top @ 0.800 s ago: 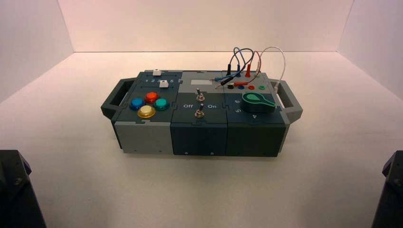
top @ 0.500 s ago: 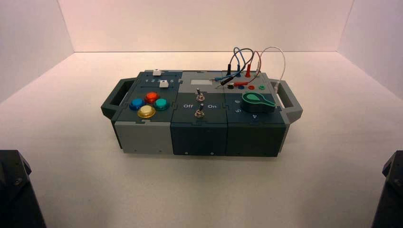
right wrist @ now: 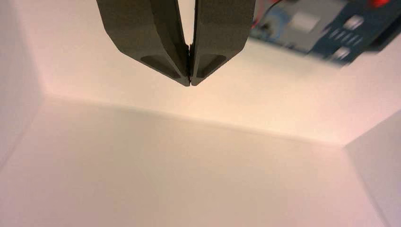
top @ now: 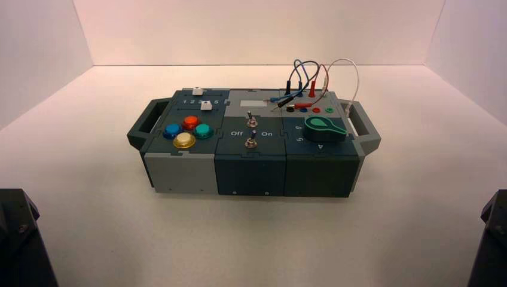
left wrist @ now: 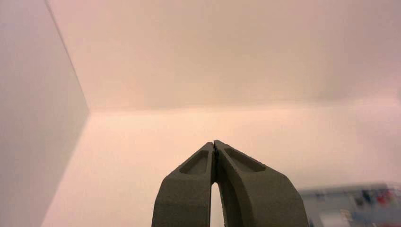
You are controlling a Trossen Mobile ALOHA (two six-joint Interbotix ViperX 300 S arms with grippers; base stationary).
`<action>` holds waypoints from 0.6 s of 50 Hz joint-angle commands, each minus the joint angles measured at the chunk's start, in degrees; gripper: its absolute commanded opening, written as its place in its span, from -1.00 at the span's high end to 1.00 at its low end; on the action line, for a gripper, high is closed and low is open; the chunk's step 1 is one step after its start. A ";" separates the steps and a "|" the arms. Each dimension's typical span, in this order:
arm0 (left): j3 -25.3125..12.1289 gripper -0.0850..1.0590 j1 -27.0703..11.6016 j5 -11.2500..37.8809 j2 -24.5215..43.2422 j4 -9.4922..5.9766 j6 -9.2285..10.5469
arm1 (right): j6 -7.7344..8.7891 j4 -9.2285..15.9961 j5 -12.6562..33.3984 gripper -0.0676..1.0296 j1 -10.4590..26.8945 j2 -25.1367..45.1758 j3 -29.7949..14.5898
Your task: Flip the top switch on with the left gripper.
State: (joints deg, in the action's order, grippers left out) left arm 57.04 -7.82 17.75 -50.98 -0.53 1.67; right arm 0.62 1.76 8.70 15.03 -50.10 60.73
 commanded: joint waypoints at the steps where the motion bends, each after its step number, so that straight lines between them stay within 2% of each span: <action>1: -8.09 0.91 -0.97 11.25 5.10 -0.09 0.00 | -0.18 1.85 4.83 0.92 4.75 4.13 -4.66; 6: -10.90 0.91 -1.32 16.88 8.53 -0.09 0.00 | -0.18 1.93 7.12 0.92 8.17 6.86 -5.98; 13: -12.83 0.91 -1.76 21.71 12.57 -0.18 0.00 | -0.18 2.46 8.96 0.92 12.48 9.58 -7.47; 23: -13.45 0.91 -4.48 23.73 16.52 -0.18 0.00 | -0.18 3.43 11.95 0.92 17.58 12.39 -9.67; 30: -14.06 0.91 -6.59 24.08 19.34 -0.18 0.18 | -0.26 3.78 14.33 0.92 18.46 13.97 -11.16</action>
State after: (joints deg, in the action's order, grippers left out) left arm 45.09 -13.27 41.84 -32.96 -0.62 1.58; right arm 0.62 5.19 22.15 33.05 -36.74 52.12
